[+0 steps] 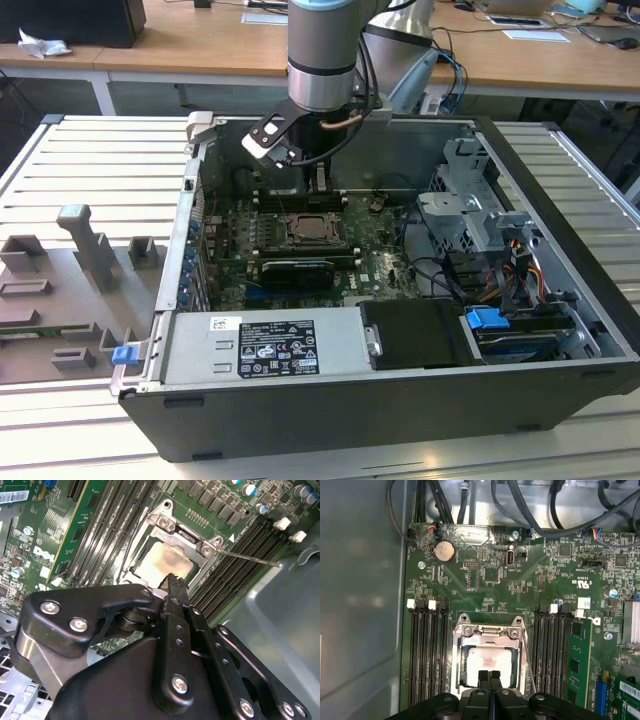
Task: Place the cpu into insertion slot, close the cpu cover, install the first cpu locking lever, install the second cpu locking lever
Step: 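Close the cpu cover, then install the first cpu locking lever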
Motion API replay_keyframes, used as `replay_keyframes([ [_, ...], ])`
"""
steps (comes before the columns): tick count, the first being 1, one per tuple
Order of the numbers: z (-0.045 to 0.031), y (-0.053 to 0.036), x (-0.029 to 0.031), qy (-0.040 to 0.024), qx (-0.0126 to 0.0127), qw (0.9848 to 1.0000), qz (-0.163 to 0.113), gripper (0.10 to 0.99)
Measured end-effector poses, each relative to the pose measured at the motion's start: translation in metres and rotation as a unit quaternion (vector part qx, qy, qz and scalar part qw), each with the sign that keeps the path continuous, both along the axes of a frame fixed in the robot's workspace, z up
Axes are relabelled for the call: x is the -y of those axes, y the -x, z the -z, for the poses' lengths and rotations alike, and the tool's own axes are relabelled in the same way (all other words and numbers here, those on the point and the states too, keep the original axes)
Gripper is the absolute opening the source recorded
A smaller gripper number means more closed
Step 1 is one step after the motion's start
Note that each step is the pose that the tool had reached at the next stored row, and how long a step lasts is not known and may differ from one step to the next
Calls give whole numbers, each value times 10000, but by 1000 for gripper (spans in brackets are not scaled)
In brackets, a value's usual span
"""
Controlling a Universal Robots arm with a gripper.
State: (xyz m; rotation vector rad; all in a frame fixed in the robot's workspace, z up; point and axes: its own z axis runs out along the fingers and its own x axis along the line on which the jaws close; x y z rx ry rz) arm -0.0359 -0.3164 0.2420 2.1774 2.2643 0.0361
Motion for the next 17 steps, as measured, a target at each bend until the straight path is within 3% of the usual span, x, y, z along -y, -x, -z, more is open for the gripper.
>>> replay_keyframes([
  [13,-13,33,0,1,0,10000,0,106],
  [17,-69,32,0,0,0,10000,0,106],
])
